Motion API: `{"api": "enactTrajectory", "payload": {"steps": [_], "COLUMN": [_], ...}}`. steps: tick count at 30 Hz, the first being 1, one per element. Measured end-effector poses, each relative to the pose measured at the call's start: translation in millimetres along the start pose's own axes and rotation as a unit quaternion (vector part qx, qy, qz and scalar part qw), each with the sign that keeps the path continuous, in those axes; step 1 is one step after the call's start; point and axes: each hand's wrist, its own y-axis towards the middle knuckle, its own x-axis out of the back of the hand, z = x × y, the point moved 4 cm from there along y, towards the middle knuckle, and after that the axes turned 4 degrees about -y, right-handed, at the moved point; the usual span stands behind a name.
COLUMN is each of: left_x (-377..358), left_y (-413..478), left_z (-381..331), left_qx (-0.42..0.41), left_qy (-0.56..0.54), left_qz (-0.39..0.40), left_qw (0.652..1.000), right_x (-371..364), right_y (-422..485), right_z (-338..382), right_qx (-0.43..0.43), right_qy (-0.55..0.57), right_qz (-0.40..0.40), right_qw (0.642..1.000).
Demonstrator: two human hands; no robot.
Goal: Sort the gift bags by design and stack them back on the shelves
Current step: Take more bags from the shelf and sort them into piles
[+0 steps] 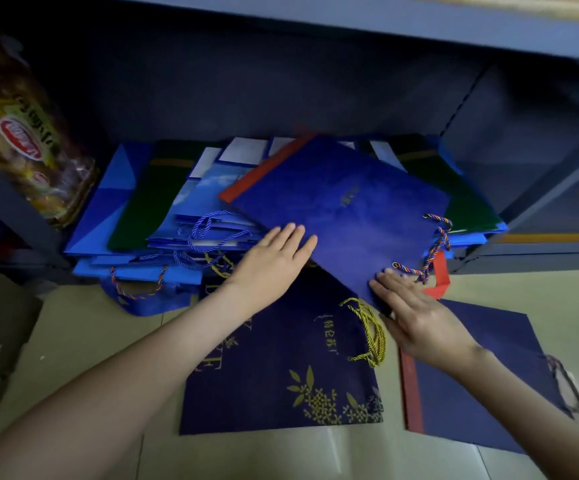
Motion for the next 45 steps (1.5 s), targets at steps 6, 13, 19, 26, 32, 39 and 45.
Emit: {"api": "enactTrajectory", "payload": {"steps": [6, 13, 19, 26, 32, 39, 45], "left_x": [-11, -3, 7, 1, 18, 41, 14], "left_y": [-28, -27, -29, -1, 25, 20, 5], "left_z": [-14, -13, 18, 32, 42, 24, 29], "left_qx": [-0.032, 0.009, 0.108, 0.130, 0.104, -0.034, 0.088], "left_qy": [0.002, 0.030, 0.092, 0.035, -0.017, 0.014, -0.028], "left_qz": [-0.018, -0.036, -0.061, 0.019, 0.047, -0.162, -0.099], "left_qw": [0.999, 0.999, 0.988, 0.991, 0.993, 0.986, 0.991], "right_x": [-10, -18, 3, 25, 33, 52, 51], "right_y": [28, 67, 34, 18, 28, 85, 100], "right_z": [40, 49, 31, 28, 24, 27, 21], "right_qx": [-0.093, -0.201, -0.114, -0.069, -0.134, -0.195, -0.216], "right_qy": [-0.082, -0.127, -0.137, -0.144, -0.107, -0.067, -0.117], "right_qz": [0.012, 0.086, 0.029, -0.019, -0.019, 0.000, 0.107], "right_qw": [0.992, 0.968, 0.984, 0.987, 0.985, 0.978, 0.964]}}
